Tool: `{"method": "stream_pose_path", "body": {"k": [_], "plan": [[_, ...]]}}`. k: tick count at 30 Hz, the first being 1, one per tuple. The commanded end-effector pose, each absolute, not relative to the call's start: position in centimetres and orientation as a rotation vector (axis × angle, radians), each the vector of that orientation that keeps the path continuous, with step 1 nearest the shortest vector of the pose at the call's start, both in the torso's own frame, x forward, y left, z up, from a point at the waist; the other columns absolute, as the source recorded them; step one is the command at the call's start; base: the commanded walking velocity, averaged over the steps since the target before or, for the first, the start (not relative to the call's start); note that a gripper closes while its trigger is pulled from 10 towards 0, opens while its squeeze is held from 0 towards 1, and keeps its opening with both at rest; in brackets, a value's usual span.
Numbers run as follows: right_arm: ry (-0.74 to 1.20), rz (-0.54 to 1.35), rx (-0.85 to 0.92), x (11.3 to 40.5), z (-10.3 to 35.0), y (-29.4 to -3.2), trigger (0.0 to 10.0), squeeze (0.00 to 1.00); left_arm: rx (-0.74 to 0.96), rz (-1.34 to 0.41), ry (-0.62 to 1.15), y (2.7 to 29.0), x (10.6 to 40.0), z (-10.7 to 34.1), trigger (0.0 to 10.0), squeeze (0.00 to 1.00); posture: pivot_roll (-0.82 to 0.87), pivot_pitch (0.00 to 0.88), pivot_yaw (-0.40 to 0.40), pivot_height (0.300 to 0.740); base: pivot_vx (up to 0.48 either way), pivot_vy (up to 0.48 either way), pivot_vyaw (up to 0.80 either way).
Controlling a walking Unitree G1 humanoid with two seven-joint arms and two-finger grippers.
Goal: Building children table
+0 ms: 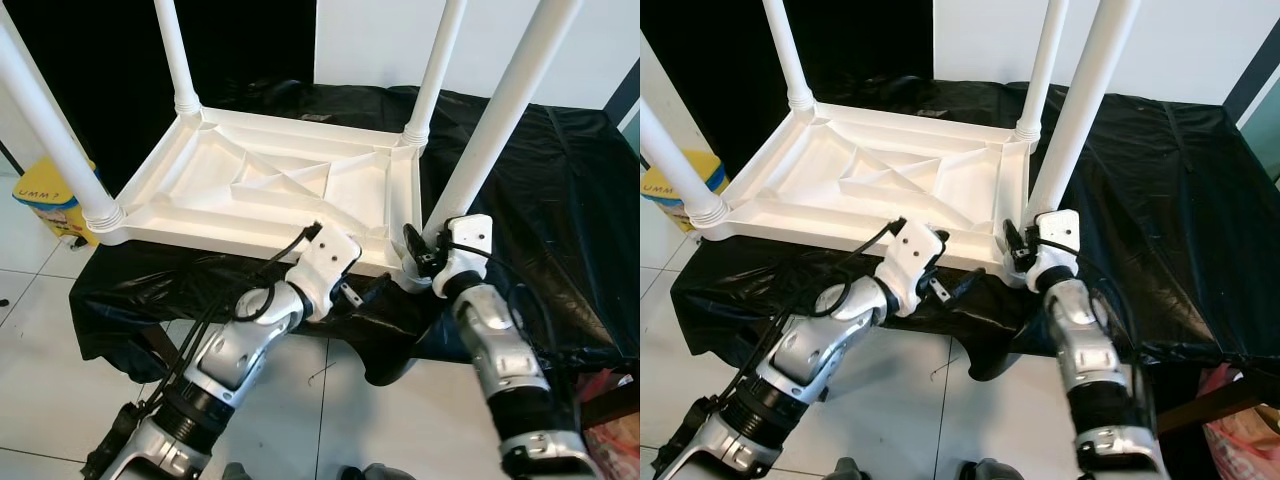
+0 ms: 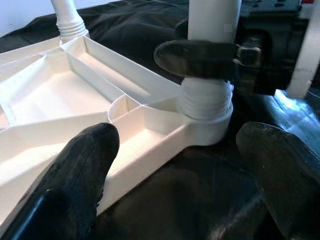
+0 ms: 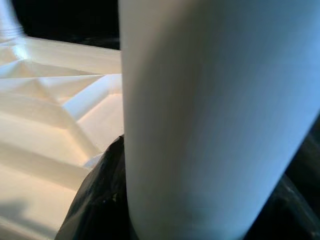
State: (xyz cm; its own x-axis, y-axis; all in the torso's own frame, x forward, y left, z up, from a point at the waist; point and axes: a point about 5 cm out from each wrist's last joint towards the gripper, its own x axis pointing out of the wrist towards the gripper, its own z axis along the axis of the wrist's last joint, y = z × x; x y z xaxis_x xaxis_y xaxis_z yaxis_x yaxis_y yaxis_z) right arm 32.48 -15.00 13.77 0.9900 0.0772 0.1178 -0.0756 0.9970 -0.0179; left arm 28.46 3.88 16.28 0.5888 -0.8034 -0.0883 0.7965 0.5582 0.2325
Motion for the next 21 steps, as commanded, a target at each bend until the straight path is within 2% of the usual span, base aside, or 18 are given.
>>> {"method": "stream_pose_path", "body": {"k": [1, 8, 15, 16, 18, 19, 21], "plan": [[0.038, 0.008, -0.011, 31.7, 10.5, -15.7, 10.0, 0.0, 0.272, -0.985, -0.029, 3.5, 28.1, 15.9, 10.0, 0.0, -0.02, 0.12, -0.047, 0.74, 0.0, 0.0, 0.0], [0.02, -0.134, 0.021, 31.9, 10.8, -14.0, 10.0, 0.0, 0.247, -1.079, -0.035, 2.5, 27.8, 15.9, 10.0, 0.0, -0.02, 0.124, -0.06, 0.74, 0.0, 0.0, 0.0], [-0.026, -0.115, 0.023, 32.6, 11.8, -13.5, 10.0, 0.0, 0.214, -1.091, -0.026, 2.5, 27.8, 16.0, 10.0, 0.0, 0.0, 0.123, -0.063, 0.74, 0.0, 0.0, 0.0], [-0.046, -0.096, 0.013, 32.8, 12.1, -13.3, 10.0, 0.25, 0.209, -1.082, -0.02, 2.7, 27.8, 16.0, 10.0, 0.0, 0.0, 0.12, -0.062, 0.74, 0.0, 0.0, 0.0], [-0.052, -0.092, 0.006, 32.8, 12.3, -13.1, 10.0, 0.25, 0.208, -1.075, -0.017, 3.0, 27.8, 15.9, 10.0, 0.0, 0.0, 0.119, -0.062, 0.74, 0.0, 0.0, 0.0], [-0.064, -0.085, -0.003, 32.8, 12.5, -13.0, 10.0, 1.0, 0.207, -1.072, -0.017, 3.2, 27.8, 16.0, 10.0, 0.0, -0.01, 0.117, -0.064, 0.74, 0.0, 0.0, 0.0], [-0.086, -0.052, 0.002, 32.7, 13.0, -12.9, 10.0, 1.0, 0.214, -1.069, -0.025, 3.3, 28.0, 16.1, 10.0, 0.0, -0.01, 0.11, -0.066, 0.74, 0.0, 0.0, 0.0]]}}
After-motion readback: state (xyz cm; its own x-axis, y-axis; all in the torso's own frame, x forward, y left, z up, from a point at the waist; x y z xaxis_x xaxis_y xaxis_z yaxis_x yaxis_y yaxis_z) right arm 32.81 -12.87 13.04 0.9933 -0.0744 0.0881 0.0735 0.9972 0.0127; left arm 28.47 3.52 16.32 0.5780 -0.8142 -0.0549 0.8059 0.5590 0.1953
